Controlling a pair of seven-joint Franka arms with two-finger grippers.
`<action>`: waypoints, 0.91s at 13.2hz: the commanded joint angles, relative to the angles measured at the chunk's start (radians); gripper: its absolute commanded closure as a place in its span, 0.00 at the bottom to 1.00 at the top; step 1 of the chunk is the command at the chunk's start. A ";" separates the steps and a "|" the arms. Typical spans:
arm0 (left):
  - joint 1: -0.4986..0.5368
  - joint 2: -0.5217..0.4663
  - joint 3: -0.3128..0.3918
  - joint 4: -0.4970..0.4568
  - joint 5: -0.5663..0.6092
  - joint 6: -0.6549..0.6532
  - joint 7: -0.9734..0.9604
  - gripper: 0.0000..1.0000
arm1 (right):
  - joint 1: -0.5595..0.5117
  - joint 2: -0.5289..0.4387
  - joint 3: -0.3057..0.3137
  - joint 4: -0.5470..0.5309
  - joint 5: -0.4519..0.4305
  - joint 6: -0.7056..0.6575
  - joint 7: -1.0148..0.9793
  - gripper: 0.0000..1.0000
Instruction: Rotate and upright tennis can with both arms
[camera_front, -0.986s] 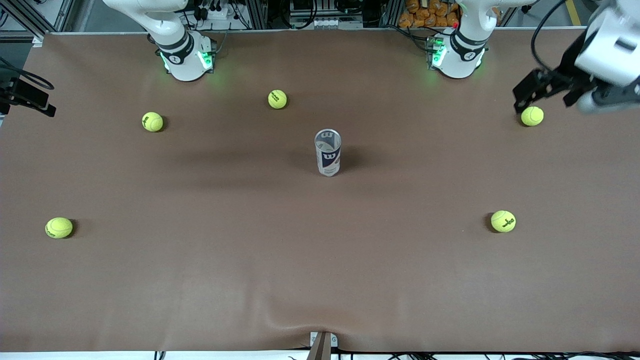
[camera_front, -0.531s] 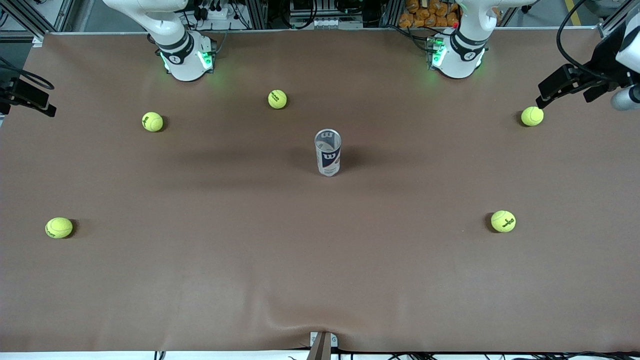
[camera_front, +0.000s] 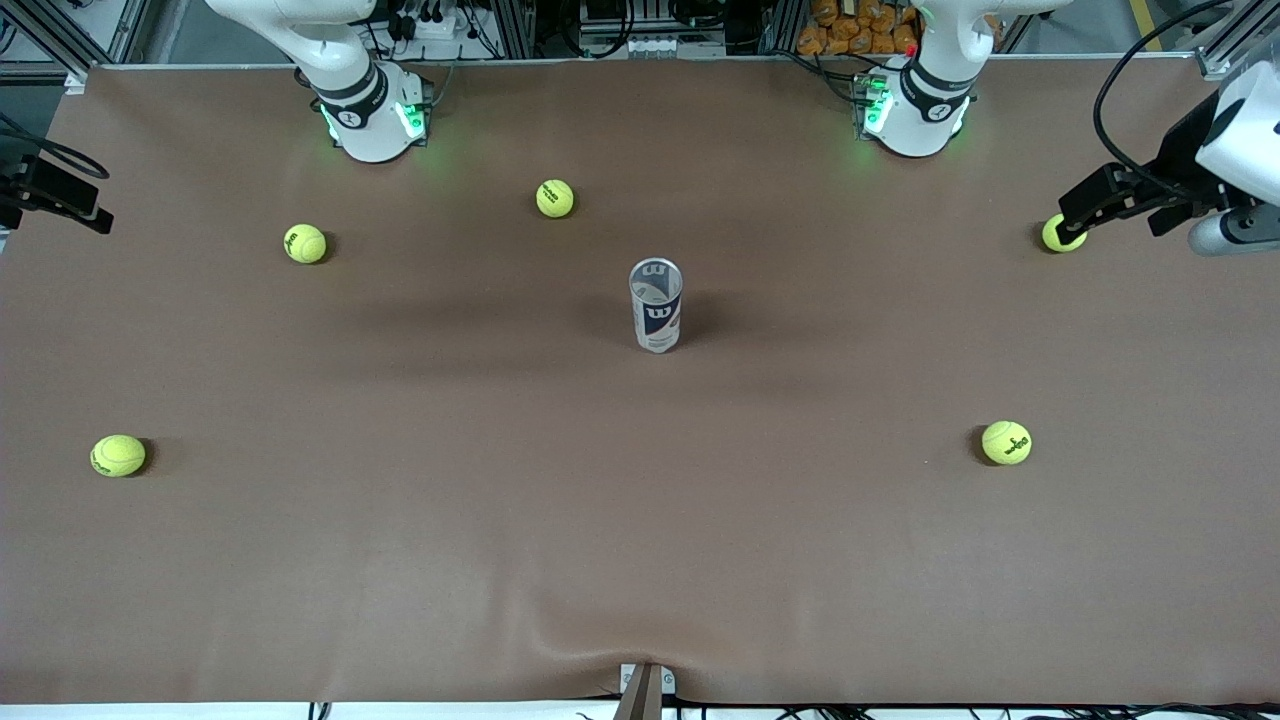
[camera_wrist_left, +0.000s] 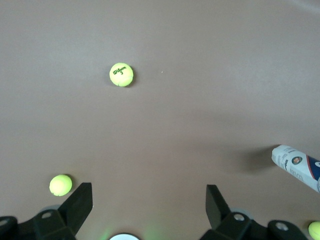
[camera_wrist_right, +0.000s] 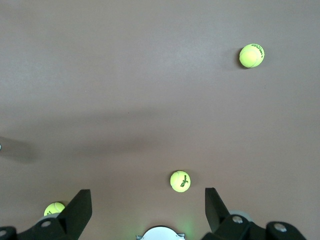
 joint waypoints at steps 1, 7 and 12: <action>0.005 0.004 0.044 -0.044 -0.063 0.044 0.026 0.00 | -0.025 0.002 0.015 0.015 0.011 -0.011 -0.015 0.00; 0.005 0.002 0.115 -0.056 -0.072 0.049 0.024 0.00 | -0.022 0.002 0.016 0.015 0.012 -0.009 -0.015 0.00; 0.001 0.002 0.111 -0.058 -0.012 0.067 0.134 0.00 | -0.017 0.002 0.018 0.013 0.014 -0.006 -0.015 0.00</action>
